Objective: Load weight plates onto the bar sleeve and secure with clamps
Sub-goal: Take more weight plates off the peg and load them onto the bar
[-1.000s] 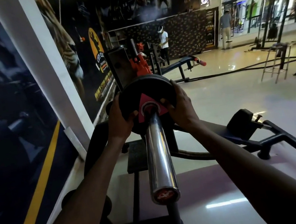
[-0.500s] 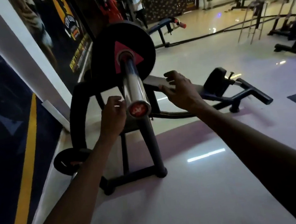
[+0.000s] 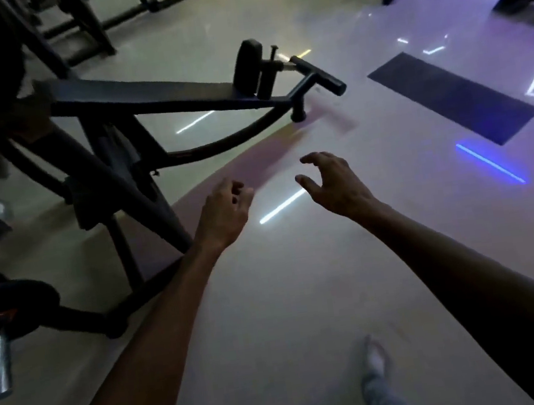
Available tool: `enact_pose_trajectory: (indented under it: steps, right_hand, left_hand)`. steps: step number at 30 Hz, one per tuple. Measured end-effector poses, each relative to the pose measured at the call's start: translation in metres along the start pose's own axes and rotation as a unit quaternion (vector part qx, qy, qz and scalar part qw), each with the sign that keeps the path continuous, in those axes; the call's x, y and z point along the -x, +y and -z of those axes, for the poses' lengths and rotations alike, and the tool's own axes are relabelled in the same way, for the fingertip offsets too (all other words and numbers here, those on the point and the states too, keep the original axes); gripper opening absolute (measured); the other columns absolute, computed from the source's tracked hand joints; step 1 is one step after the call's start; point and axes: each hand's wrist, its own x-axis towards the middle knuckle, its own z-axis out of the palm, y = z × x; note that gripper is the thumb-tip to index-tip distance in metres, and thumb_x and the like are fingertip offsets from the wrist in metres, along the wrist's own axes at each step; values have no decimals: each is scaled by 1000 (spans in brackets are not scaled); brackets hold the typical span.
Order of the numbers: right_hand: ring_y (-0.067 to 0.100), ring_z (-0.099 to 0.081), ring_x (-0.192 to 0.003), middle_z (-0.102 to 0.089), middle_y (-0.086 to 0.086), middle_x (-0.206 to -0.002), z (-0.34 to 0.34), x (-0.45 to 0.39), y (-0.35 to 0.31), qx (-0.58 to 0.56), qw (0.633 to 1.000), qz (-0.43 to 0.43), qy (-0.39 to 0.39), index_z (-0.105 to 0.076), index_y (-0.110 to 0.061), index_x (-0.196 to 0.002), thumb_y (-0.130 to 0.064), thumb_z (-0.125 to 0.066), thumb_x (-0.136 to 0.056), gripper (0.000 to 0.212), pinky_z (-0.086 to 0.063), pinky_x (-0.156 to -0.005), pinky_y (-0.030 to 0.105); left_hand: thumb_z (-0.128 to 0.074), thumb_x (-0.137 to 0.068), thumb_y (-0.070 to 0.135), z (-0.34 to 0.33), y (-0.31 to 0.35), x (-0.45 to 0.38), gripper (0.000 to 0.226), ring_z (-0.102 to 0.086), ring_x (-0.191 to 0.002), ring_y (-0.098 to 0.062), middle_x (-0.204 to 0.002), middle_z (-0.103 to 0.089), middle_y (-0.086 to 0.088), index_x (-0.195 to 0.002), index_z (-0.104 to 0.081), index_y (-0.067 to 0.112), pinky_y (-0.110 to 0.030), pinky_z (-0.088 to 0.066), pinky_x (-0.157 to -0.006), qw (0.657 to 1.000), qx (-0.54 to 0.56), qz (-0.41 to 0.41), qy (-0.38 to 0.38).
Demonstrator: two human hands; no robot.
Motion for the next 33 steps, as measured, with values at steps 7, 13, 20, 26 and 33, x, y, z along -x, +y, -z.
enact_pose_trajectory:
  steps: [7,13,20,26,33]
  right_hand:
    - [29,-53,-131,-54,10,-145,88,-41,143,20,997,-76,23,-50,-12,-144,-37,-56,-102,49,-47,-106,44]
    - [28,-49,-136,-50,9,-150,158,-88,236,31,992,-120,41,-45,-13,-148,-41,-54,-103,54,-44,-109,42]
    - [28,-50,-136,-47,9,-153,207,-195,327,48,989,-129,58,-42,-14,-150,-45,-54,-102,58,-46,-108,45]
    - [28,-48,-139,-45,8,-155,258,-333,401,57,987,-133,65,-41,-14,-151,-46,-52,-103,59,-44,-111,46]
    - [25,-44,-142,-44,6,-155,322,-494,476,46,988,-126,76,-40,-15,-151,-44,-54,-103,58,-42,-112,42]
  left_hand:
    - [-56,-100,49,-123,114,-97,54,-59,-125,-29,-141,-58,-8,-141,-49,15,-42,-51,-100,993,-76,-65,-68]
    - [-50,-101,53,-197,206,-183,58,-49,-134,-27,-149,-49,-7,-146,-43,17,-44,-45,-104,987,-91,-104,-85]
    - [-46,-102,55,-264,268,-320,65,-39,-144,-25,-155,-44,-7,-152,-37,15,-45,-40,-115,979,-89,-164,-76]
    - [-51,-100,54,-314,308,-477,65,-41,-142,-24,-151,-45,-6,-150,-40,14,-47,-41,-114,979,-86,-170,-77]
    - [-51,-100,54,-343,376,-650,63,-55,-124,-25,-139,-51,-3,-148,-41,15,-46,-47,-106,982,-71,-161,-66]
